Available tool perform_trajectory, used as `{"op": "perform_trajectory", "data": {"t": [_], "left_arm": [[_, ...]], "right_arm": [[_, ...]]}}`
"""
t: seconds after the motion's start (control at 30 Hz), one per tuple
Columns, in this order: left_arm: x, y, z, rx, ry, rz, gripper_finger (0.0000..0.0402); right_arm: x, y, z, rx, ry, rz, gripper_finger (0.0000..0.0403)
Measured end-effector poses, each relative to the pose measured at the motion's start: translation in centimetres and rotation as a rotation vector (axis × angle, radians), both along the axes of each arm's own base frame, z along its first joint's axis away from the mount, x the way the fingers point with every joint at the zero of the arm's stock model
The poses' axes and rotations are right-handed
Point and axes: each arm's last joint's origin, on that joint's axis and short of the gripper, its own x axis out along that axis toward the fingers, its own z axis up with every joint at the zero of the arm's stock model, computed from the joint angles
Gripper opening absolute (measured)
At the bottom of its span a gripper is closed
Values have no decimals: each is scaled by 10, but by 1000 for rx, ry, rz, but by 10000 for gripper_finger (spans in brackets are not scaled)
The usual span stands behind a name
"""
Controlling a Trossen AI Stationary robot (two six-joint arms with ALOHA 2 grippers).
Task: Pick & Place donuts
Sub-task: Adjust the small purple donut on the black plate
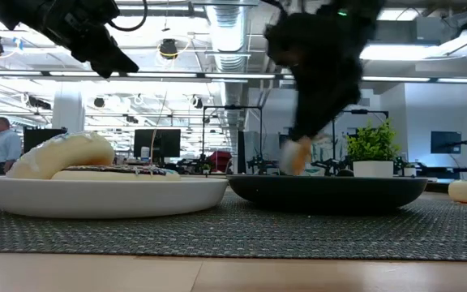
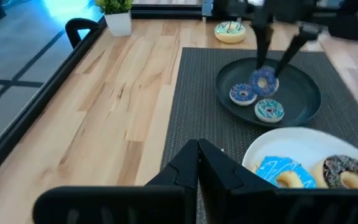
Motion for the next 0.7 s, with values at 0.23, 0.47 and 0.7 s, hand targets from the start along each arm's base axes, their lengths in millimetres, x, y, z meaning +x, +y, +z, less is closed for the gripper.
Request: {"op": "perform_trajectory", "data": {"t": [0.23,0.47,0.7], "left_arm": [[0,0,0,-77,-14,34,0],[0,0,0,-131,-22,58,0],[0,0,0,-132,-21,58,0]], "right_arm": [[-21,25,-11,-55,-76,61,119],[-37,31,-33,-28,-129,103,119],[-42,34,-38,14,-100,146,145]]}}
